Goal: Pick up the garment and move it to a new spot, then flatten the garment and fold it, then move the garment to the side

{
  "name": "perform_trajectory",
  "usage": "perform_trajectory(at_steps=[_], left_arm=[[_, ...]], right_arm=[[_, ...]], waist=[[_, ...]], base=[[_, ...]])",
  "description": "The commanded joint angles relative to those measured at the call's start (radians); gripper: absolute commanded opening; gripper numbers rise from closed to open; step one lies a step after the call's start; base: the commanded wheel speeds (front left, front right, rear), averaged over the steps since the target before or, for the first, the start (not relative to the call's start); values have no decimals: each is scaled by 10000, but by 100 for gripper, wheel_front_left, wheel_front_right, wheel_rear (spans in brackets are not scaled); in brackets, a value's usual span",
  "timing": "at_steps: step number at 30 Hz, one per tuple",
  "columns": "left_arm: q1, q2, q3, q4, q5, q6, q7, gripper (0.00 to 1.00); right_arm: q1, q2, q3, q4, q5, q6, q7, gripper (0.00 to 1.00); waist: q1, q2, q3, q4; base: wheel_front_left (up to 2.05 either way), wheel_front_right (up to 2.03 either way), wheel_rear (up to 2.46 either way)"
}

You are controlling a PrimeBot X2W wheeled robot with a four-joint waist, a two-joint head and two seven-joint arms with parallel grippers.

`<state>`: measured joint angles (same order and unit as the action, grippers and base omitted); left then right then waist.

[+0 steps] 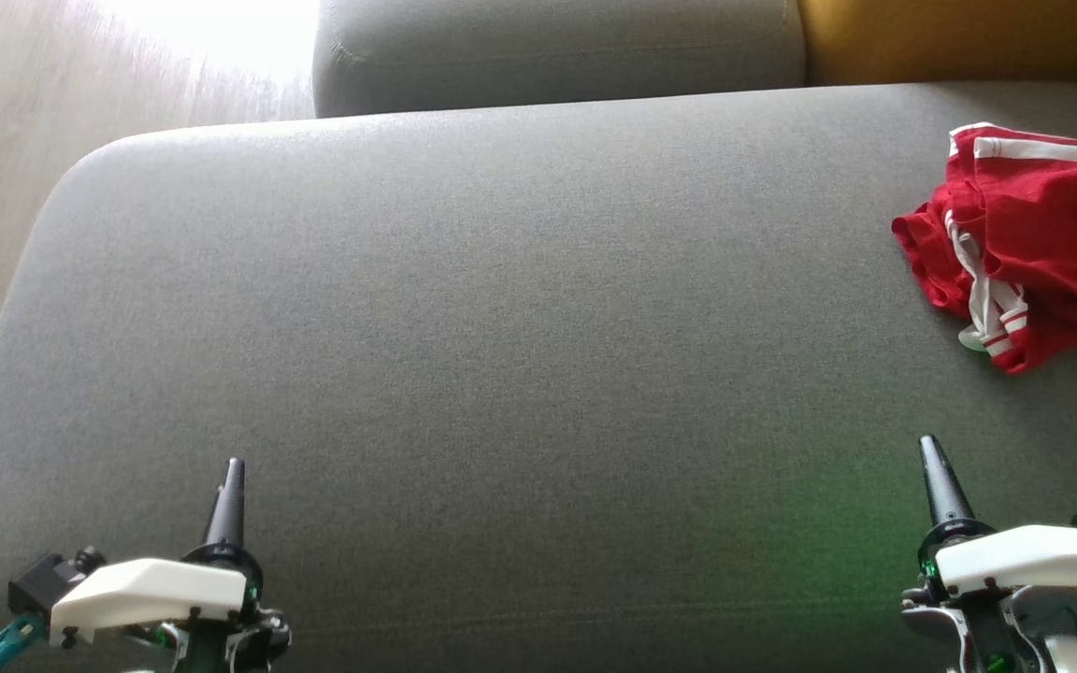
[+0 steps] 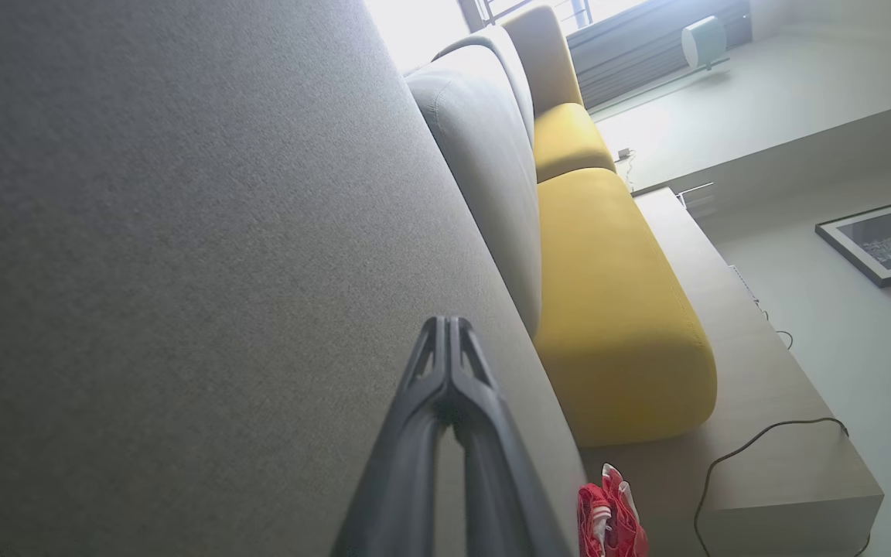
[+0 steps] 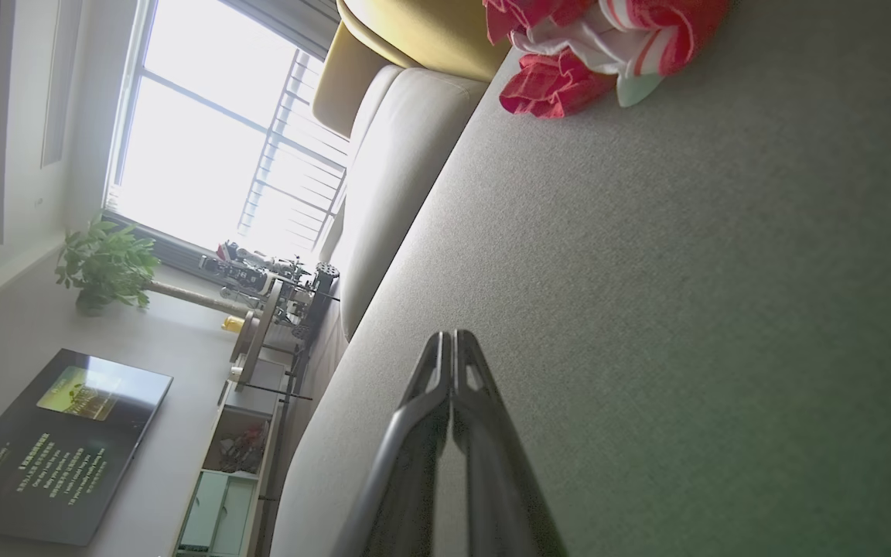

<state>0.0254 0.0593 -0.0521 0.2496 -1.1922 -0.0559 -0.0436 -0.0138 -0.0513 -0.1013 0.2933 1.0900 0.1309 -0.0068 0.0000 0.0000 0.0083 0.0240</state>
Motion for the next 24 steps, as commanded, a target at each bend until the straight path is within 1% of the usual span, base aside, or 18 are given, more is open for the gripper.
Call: perform_trajectory(at_steps=[1,2,24], left_arm=[[-571,177,316,-281,-251,-121,89,0],[-609,179,363,-270,-471,-154,148,0],[-1022,190,898,-146,-2876,-508,804,0]], right_arm=[[-552,6,81,-382,308,-1,77,0],[-572,6,71,-387,560,-1,135,0],[-793,9,-46,-446,3323,-1,771,0]], waist=[[0,0,-2,-6],[0,0,-4,-18],[0,0,-32,-151]], base=[[0,0,0],[0,0,0],[0,0,0]])
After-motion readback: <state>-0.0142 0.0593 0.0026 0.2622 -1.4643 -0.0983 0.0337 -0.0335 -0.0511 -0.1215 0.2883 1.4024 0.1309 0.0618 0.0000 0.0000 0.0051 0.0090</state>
